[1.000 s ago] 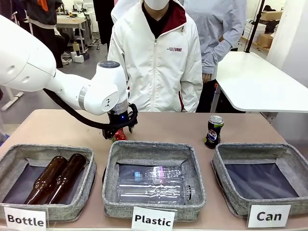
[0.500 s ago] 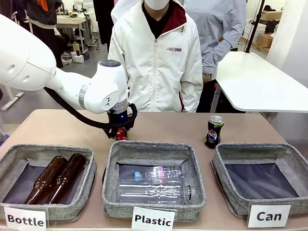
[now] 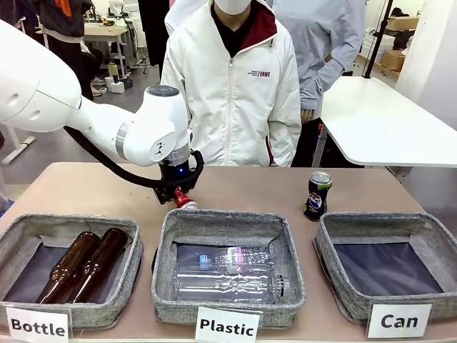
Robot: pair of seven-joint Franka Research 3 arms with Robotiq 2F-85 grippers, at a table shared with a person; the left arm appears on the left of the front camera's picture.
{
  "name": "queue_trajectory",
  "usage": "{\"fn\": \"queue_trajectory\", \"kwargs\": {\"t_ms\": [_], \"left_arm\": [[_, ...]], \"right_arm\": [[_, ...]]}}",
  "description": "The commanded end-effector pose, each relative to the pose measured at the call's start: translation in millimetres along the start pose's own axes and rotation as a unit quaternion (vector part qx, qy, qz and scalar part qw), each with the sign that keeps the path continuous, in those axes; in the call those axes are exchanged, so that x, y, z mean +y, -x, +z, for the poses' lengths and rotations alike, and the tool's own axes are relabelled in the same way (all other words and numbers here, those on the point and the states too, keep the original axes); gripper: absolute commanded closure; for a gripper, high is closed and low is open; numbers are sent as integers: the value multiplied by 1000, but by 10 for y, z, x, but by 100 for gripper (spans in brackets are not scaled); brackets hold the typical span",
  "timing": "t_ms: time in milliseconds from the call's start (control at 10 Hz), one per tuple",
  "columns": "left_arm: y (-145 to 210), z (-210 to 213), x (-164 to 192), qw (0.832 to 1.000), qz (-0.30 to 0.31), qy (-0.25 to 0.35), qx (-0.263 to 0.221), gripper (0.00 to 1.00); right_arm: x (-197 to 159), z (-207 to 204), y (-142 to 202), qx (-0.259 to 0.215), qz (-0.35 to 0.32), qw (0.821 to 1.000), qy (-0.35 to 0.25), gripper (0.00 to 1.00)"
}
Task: Sort the can waste into the basket.
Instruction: Pick up the can waste from the table and place it in the right Fabric basket.
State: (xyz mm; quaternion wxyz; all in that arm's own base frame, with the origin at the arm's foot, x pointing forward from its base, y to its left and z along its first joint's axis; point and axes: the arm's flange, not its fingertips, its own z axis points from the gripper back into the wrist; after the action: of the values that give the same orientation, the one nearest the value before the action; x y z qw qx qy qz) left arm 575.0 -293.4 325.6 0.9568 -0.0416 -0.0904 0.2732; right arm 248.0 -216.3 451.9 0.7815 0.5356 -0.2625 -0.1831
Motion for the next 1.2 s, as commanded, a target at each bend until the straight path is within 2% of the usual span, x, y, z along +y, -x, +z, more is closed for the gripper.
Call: {"fn": "queue_trajectory", "kwargs": {"t_ms": [0, 300, 600, 700, 800, 900, 1000, 1100], "left_arm": [[73, 163, 97, 1000, -13, 4, -27, 100], [382, 901, 300, 998, -34, 4, -48, 100], [746, 2069, 928, 985, -166, 14, -53, 100], [731, 2380, 1175, 980, -183, 31, -71, 100], [747, 2624, 1410, 974, -211, 58, -63, 100], [825, 2716, 1589, 953, -287, 70, -68, 100], [925, 2737, 1737, 943, -323, 58, -62, 100], [963, 2658, 1788, 949, -305, 24, -74, 100]], "right_arm": [[11, 2, -30, -6, 12, 1000, -12, 0], [11, 2, -30, -6, 12, 1000, -12, 0], [11, 2, -30, -6, 12, 1000, -12, 0], [11, 2, -30, -6, 12, 1000, -12, 0], [11, 2, -30, -6, 12, 1000, -12, 0], [11, 2, -30, -6, 12, 1000, -12, 0], [11, 2, -30, -6, 12, 1000, -12, 0], [11, 2, -30, -6, 12, 1000, -12, 0]]}}
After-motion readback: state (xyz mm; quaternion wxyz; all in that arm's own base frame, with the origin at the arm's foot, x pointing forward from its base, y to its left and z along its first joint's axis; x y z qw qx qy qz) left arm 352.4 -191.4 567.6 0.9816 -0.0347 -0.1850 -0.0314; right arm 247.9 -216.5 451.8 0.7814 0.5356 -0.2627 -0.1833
